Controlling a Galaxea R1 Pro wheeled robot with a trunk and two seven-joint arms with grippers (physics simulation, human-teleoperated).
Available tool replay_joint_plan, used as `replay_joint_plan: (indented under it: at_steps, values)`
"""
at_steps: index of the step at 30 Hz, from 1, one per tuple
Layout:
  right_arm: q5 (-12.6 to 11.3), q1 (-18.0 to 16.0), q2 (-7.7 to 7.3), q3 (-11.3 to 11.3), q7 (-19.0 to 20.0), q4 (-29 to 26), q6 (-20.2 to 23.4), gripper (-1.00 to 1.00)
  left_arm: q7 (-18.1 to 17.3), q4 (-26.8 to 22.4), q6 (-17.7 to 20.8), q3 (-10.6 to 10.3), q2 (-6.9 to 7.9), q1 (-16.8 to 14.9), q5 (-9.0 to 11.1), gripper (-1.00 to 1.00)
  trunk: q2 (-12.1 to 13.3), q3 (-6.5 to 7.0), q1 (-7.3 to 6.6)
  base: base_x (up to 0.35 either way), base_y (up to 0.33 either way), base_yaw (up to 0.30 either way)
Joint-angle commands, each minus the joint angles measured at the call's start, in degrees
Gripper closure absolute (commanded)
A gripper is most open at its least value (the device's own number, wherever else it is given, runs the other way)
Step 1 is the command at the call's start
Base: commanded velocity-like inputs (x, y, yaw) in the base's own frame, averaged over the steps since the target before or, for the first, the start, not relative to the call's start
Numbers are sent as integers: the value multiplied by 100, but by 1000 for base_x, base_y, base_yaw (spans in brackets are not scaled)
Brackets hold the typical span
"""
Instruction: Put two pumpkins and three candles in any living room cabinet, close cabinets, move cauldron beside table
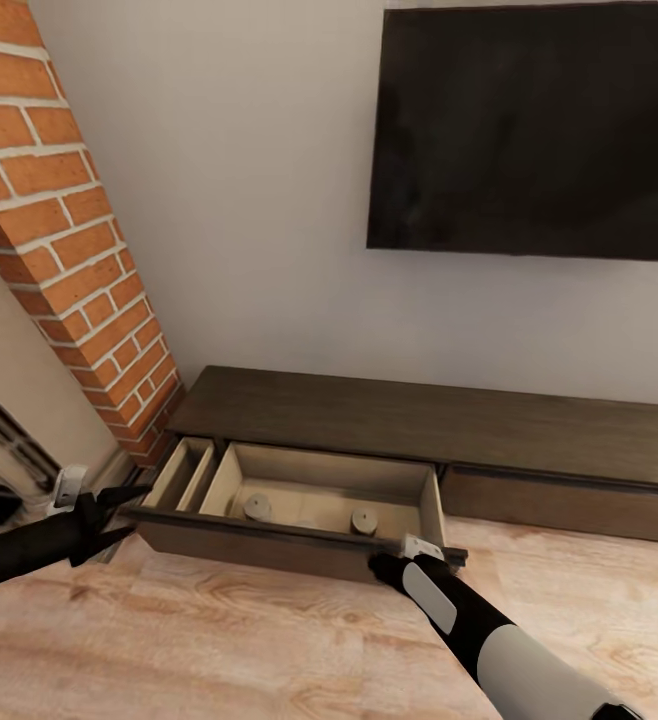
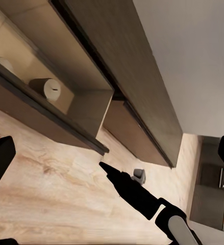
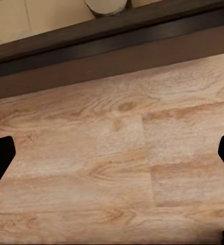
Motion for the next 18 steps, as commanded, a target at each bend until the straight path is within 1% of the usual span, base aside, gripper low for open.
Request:
replay_joint_plan:
  at_steps: [1,3,5,8,14,15,16,17,18]
  values:
    - [-39,-5,-5,31,-46,-10,10,-100,60,-3,17,5,0,-3,57,-100,38,14,-26,-319,0,0]
    - [-39,-5,-5,31,-45,-10,10,-100,60,-3,17,5,0,-3,57,-100,119,50,-70,-298,0,0]
    - [-39,-5,-5,31,-43,-10,10,-100,60,-1,17,3,0,-3,56,-100,199,86,-114,-165,0,0]
    - [-7,-4,-5,31,-43,-10,-7,-100,64,4,10,-1,0,-3,43,-100,319,139,-180,-51,0,0]
    - [28,-5,-10,43,-41,-10,-131,-100,132,28,-8,-113,-17,-11,-45,-100,560,247,-312,-6,0,0]
    - [32,-5,-8,55,-44,-7,-201,-100,141,30,-12,-131,-32,-14,-90,-100,600,265,-334,-1,0,0]
    - [35,-5,-7,62,-43,-5,-304,-100,147,26,-14,-160,-42,-19,-178,-100,640,283,-356,0,0,0]
    - [37,-5,-6,70,-42,5,-433,-100,147,18,-16,-199,-51,-24,-315,-100,680,301,-378,0,0,0]
    - [41,-5,-10,75,-42,34,-641,-100,145,14,-20,-250,-64,-31,-587,-100,720,319,-399,0,0,0]
